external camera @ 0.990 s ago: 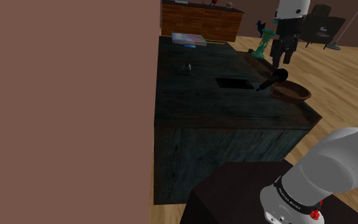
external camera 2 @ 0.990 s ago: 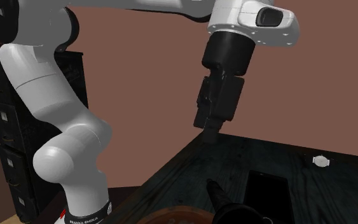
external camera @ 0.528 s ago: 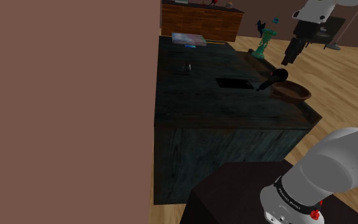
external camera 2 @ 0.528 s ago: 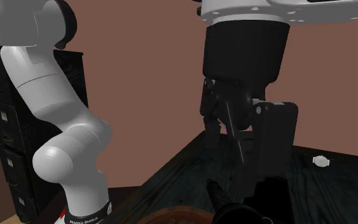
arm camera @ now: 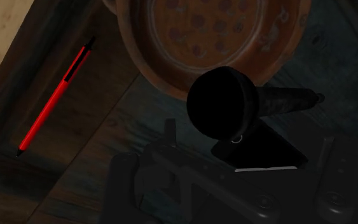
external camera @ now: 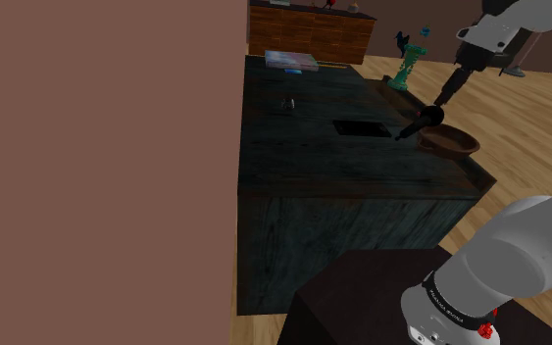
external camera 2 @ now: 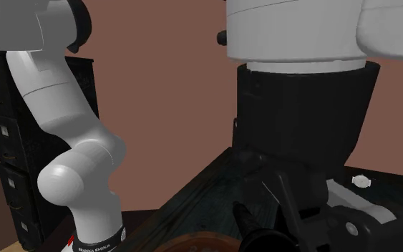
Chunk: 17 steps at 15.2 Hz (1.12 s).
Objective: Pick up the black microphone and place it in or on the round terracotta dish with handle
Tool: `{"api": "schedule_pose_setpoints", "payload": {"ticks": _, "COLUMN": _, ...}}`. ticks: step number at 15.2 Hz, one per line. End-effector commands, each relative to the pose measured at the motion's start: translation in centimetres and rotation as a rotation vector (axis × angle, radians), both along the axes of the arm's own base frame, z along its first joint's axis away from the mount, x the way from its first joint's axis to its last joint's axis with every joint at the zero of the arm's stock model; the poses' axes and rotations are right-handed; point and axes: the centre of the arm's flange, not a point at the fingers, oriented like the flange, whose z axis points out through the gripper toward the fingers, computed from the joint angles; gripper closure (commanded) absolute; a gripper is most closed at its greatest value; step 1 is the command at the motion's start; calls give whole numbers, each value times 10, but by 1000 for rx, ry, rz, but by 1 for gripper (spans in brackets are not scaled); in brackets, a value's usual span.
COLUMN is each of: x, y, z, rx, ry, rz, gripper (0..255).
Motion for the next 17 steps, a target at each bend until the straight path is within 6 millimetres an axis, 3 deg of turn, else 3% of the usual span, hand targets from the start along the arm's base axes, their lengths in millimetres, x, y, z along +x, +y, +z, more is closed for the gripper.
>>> {"api": "schedule_pose_setpoints", "payload": {"ticks": 1, "x": 0, "y": 1, "z": -12, "rx": 0, "ry": -2, "rz": 1, "gripper": 0}}
{"api": "schedule_pose_setpoints", "payload": {"ticks": 3, "x": 1, "y": 3, "z": -20, "rx": 0, "ry": -2, "rz": 1, "gripper": 0}}
{"api": "schedule_pose_setpoints", "payload": {"ticks": 10, "x": 1, "y": 3, "z": -20, "rx": 0, "ry": -2, "rz": 1, "gripper": 0}}
{"api": "schedule_pose_setpoints", "payload": {"ticks": 11, "x": 1, "y": 3, "z": -20, "rx": 0, "ry": -2, "rz": 1, "gripper": 255}}
{"api": "schedule_pose_setpoints", "payload": {"ticks": 17, "x": 1, "y": 3, "z": -20, "rx": 0, "ry": -2, "rz": 1, "gripper": 255}}
